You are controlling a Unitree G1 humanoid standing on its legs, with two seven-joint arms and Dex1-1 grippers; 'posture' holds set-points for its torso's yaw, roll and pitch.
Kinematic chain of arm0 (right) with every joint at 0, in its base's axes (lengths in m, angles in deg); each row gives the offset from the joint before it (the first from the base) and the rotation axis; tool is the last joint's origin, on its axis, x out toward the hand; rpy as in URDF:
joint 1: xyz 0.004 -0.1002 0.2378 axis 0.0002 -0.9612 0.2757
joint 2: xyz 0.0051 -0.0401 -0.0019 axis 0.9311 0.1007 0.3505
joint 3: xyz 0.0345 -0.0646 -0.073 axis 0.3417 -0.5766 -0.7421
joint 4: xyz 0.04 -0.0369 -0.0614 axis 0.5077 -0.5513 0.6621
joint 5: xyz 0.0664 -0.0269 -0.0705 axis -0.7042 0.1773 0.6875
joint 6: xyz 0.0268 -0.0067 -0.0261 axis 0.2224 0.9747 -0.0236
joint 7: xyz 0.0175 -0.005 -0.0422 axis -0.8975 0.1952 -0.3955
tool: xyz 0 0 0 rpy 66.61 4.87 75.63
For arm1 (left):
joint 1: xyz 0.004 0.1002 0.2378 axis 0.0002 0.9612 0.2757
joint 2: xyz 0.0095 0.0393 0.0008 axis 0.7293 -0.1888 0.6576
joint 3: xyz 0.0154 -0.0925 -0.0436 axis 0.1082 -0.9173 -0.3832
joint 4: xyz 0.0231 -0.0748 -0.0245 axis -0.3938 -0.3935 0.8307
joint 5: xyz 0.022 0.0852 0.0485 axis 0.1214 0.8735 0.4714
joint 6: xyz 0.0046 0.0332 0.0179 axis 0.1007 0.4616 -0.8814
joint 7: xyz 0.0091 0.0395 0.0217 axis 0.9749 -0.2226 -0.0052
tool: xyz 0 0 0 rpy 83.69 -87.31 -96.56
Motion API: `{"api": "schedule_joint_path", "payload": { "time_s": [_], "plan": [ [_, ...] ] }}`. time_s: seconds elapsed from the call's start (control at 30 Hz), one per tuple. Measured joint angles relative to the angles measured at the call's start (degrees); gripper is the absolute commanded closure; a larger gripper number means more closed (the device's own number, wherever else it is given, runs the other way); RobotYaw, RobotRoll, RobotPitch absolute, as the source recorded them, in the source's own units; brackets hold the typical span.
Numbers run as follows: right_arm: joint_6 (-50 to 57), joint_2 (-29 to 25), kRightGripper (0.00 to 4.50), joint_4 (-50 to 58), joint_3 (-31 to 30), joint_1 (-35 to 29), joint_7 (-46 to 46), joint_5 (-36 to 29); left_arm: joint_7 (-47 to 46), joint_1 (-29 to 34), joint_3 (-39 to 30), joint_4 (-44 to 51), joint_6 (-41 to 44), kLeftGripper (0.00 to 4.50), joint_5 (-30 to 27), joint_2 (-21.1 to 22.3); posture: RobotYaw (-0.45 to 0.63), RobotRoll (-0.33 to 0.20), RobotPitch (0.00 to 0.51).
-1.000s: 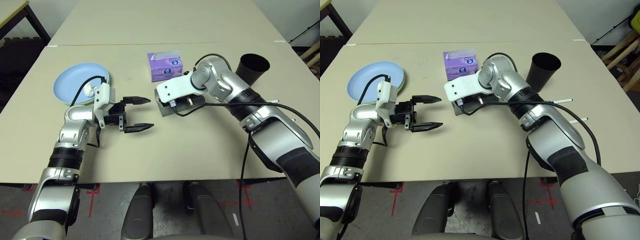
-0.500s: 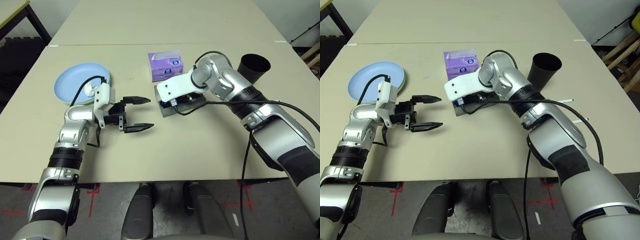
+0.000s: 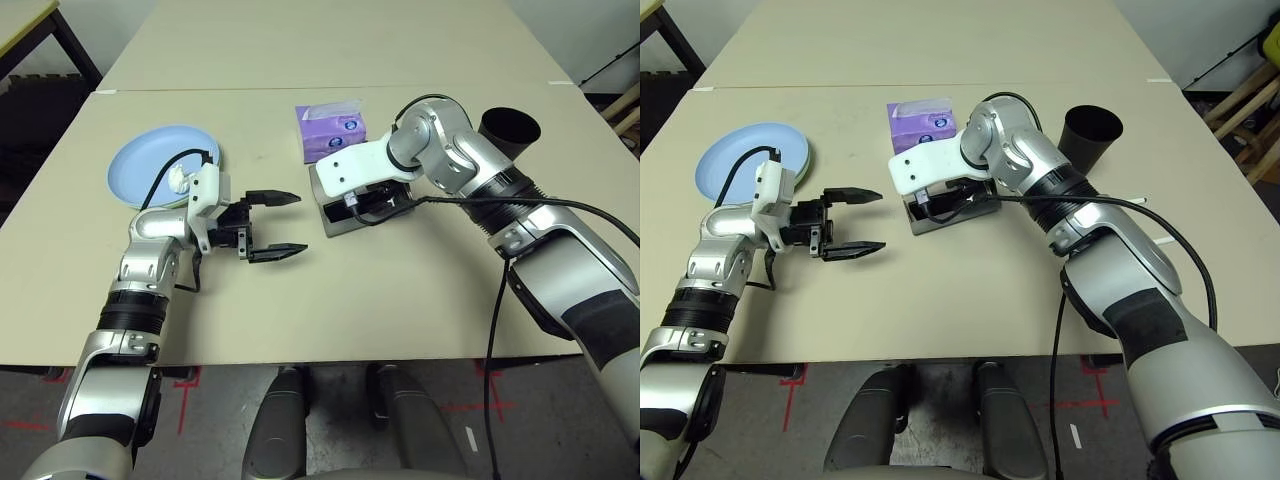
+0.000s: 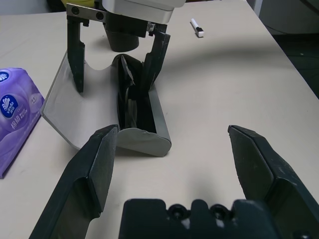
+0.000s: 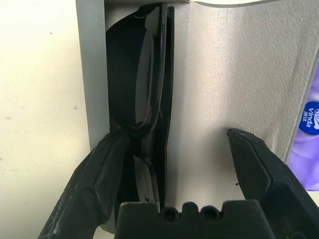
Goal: Organize and tidy the items on the table.
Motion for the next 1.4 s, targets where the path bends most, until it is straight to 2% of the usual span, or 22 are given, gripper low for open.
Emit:
{"api": "schedule_joint_path", "payload": {
  "time_s": [0.43,0.73,0.97,1.1,1.17,1.27,1.4],
  "plan": [
    [2.22,1.2,0.03,-5.18,3.48,0.83,-1.67,-5.55,0.1,0.05,0.25,0.03,0.01,0.0,0.0,0.01,0.12,0.0,0.211],
    [-3.52,1.48,0.03,-12.11,4.26,3.5,2.06,-6.75,0.09,0.26,0.33,0.09,0.02,0.0,-0.01,0.01,0.12,0.0,0.215],
    [-11.35,-0.11,0.03,-11.8,2.94,3.48,3.17,-5.22,0.09,0.35,0.34,0.1,0.04,0.0,-0.01,0.01,0.12,0.0,0.214],
    [-11.8,-1.1,0.03,-9.02,3.06,3.11,1.98,-5.74,0.09,0.35,0.35,0.11,0.04,0.0,-0.01,0.01,0.11,0.0,0.207],
    [-10.06,-2.55,0.03,-4.82,4.56,2.15,-0.78,-8.14,0.09,0.34,0.4,0.11,0.06,0.0,0.0,-0.01,0.11,0.0,0.202],
    [-4.83,-5.88,0.03,2.61,8.56,-0.31,-4.73,-12.63,0.1,0.31,0.44,0.04,0.1,0.0,0.02,-0.02,0.11,0.0,0.2],
    [6.3,-8.32,0.03,13.69,15.45,-7.53,-6.96,-20.58,0.15,0.18,0.44,-0.19,0.06,0.0,0.09,0.04,0.1,0.0,0.194]
  ]
}}
